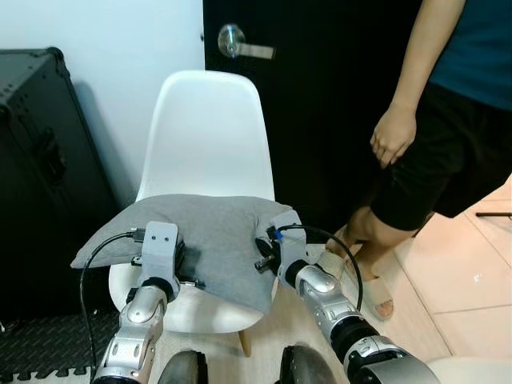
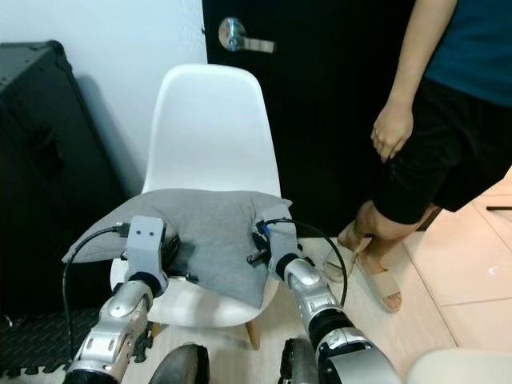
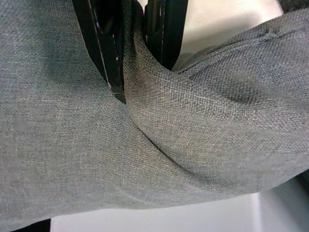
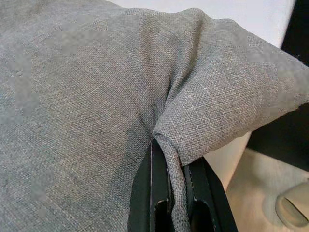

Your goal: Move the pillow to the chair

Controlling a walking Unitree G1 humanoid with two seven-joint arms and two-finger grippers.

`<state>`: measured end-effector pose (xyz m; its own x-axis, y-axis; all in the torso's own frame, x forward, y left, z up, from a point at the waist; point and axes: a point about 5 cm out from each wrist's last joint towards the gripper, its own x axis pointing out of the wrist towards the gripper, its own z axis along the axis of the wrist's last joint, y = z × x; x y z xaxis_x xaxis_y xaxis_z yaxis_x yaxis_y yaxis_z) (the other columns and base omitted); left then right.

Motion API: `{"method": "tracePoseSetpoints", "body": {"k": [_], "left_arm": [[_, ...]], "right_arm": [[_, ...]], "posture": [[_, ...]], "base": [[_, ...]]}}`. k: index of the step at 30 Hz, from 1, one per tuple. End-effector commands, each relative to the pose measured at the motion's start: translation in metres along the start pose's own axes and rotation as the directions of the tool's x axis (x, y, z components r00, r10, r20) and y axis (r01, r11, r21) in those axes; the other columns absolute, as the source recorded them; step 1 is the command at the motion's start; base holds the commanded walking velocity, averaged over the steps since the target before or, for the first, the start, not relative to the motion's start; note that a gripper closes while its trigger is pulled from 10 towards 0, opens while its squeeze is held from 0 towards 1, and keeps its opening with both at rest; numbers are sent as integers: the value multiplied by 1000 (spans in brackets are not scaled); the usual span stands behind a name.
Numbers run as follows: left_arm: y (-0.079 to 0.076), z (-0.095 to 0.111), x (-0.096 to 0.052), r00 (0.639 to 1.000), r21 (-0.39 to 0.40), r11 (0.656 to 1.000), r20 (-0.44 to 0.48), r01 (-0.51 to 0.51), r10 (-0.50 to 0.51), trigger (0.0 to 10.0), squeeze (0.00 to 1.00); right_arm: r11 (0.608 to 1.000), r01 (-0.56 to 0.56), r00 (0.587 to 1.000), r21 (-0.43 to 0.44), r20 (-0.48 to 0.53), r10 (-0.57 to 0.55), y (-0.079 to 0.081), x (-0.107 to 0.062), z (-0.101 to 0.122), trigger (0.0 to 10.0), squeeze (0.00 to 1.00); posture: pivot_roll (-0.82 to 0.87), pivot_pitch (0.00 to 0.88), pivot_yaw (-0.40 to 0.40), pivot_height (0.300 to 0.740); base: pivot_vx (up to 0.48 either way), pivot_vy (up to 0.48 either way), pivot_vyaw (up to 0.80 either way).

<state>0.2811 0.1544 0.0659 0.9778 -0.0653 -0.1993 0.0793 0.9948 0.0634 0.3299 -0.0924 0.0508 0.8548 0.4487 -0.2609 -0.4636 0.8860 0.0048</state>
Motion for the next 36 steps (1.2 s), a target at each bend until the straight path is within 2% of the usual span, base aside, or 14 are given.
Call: {"method": "tracePoseSetpoints", "body": {"k": [1,4,6,11,16,17,21,22,23,25,26,30,32,36], "left_arm": [[-11,2,-2,997,50,996,27,71,-72,10000,0],[-17,3,-2,994,90,991,39,101,-104,10000,0],[-17,3,-2,994,90,991,39,101,-104,10000,0],[-3,-1,1,1000,174,985,-3,7,-7,10000,0],[7,-3,2,999,174,984,-12,-33,36,10000,0],[10,-2,3,999,149,988,-14,-41,43,10000,0],[11,-1,4,999,148,988,-17,-32,35,10000,0],[11,-1,3,999,180,983,-23,-28,33,10000,0],[11,-1,3,999,180,983,-23,-28,33,10000,0],[17,-8,0,994,231,970,-66,-69,87,10000,0],[17,-8,0,994,231,970,-66,-69,87,10000,0],[21,-15,-3,986,185,977,-107,-105,126,10000,0],[26,-18,-4,978,210,968,-124,-138,166,10000,0],[30,-19,-4,972,234,959,-130,-161,195,10000,0]], "right_arm": [[998,63,997,13,33,-64,-10,-2,5,10000,0],[999,51,997,17,54,-52,-8,-3,6,10000,0],[999,51,997,17,54,-52,-8,-3,6,10000,0],[999,44,998,17,51,-45,-6,1,9,10000,0],[1000,18,1000,3,10,-18,-1,3,6,10000,0],[1000,7,1000,9,6,-8,1,4,6,10000,0],[1000,2,1000,-6,-5,-2,3,5,5,10000,0],[1000,-13,1000,-10,-10,13,6,5,4,10000,0],[1000,-13,1000,-10,-10,13,6,5,4,10000,0],[1000,-24,1000,-18,-17,24,10,6,3,10000,0],[1000,-24,1000,-18,-17,24,10,6,3,10000,0],[1000,4,1000,3,-16,-4,9,6,2,10000,0],[999,-14,1000,39,-8,15,12,6,1,10000,0],[998,-39,999,53,3,39,17,6,1,10000,0]], "posture": [[81,88,-82,611],[77,99,-89,601],[77,99,-89,601],[86,108,-90,601],[91,112,-95,601],[95,112,-97,596],[108,98,-97,591],[108,98,-97,591],[108,98,-97,591],[123,95,-97,591],[123,95,-97,591],[128,97,-90,591],[136,87,-85,581],[140,91,-88,576]], "base": [[0,0,0],[0,0,0],[0,0,0],[0,0,0],[0,0,0],[0,0,0],[0,0,0],[0,0,0],[0,0,0],[0,0,0],[0,0,0],[0,0,0],[0,0,0],[0,0,0]]}}
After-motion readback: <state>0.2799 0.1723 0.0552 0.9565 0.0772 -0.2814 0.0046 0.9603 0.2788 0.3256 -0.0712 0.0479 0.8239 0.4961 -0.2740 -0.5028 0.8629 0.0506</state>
